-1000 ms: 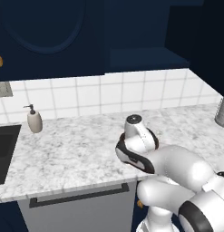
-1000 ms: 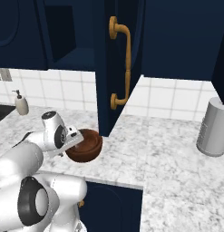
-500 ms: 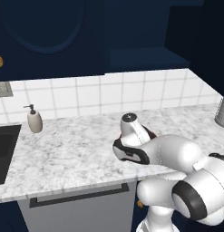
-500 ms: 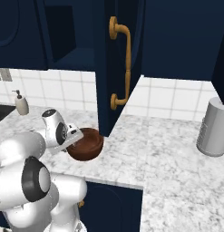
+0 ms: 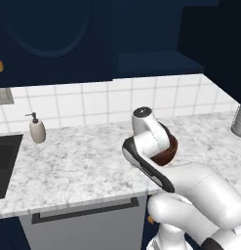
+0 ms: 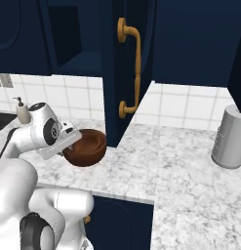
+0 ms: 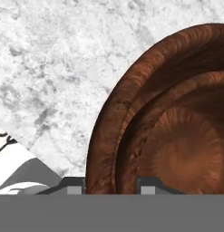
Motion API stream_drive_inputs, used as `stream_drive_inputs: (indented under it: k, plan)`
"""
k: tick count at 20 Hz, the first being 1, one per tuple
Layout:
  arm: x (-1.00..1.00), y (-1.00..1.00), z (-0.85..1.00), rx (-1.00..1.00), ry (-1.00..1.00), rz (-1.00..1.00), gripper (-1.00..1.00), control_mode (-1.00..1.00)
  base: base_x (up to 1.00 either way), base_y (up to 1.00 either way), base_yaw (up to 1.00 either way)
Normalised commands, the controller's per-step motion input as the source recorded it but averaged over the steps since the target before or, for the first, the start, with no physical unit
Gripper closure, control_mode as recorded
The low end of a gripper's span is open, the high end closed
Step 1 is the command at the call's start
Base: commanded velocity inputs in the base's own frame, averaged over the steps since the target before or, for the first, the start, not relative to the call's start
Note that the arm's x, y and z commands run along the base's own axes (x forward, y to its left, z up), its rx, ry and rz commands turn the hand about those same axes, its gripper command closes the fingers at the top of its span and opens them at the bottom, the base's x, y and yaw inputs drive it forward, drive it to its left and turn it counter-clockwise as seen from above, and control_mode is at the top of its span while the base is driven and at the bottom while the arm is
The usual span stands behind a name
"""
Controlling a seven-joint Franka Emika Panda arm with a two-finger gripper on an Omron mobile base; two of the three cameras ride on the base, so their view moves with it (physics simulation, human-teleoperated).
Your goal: Pick up the bowls on the counter and stack them on top of one another in the open cabinet. Place the smaller bowl on top of the larger bowl.
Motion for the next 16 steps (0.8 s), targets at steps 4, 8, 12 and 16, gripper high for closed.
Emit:
stream_drive_inputs:
  k: [4,8,12,16]
  plan:
    - [-0.65,0.0,1.0,-0.12,-0.05,0.12,1.0,-1.0,0.0,0.0,0.0]
    - [-0.38,0.0,1.0,-0.14,-0.11,0.11,1.0,-1.0,0.0,0.0,0.0]
    - [-0.06,0.0,1.0,-0.13,-0.16,0.09,1.0,-1.0,0.0,0.0,0.0]
    - [0.0,-0.01,1.0,-0.05,-0.12,0.07,1.0,-1.0,0.0,0.0,0.0]
